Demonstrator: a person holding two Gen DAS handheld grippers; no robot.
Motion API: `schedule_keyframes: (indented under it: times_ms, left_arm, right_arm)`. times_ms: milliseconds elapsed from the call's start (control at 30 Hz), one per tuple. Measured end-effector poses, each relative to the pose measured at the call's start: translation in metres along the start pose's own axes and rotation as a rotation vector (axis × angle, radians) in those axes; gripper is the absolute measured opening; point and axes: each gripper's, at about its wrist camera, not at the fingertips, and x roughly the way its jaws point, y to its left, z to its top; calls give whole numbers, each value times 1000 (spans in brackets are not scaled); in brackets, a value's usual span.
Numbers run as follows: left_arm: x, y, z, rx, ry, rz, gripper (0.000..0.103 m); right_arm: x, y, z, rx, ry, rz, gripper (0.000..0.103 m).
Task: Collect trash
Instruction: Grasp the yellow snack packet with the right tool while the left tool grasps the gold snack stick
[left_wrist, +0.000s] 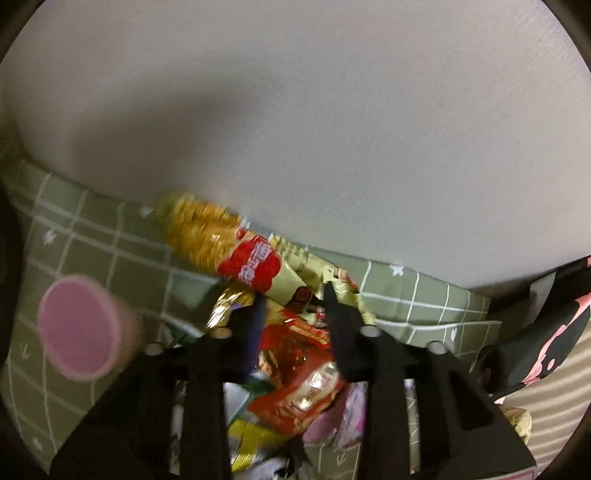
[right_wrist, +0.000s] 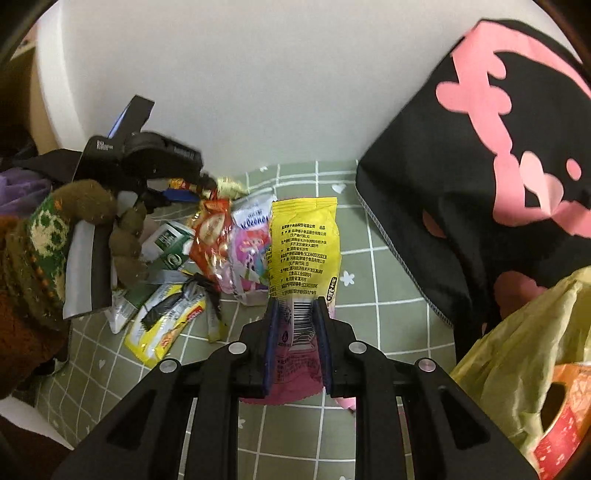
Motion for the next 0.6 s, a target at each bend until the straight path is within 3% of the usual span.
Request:
schedule_keyframes:
  times_ms: [100,267,467,600]
  left_arm:
    - [-28,-5,-16,50,-56,2,15]
    - [-93,-9,-58,79,-112,7,14]
    - [-160,-22,-100,273,-156,61,14]
    - [-184,-31,-128,418,-129,5,14]
  right_arm:
    - [-7,-3,-2,-25,-27,33,19]
    - [-15,-7,-7,-37,-34,143,19]
    - [-50,1,2,-13,-125,213,19]
    - [-72,21,1,-12,-172,164,19]
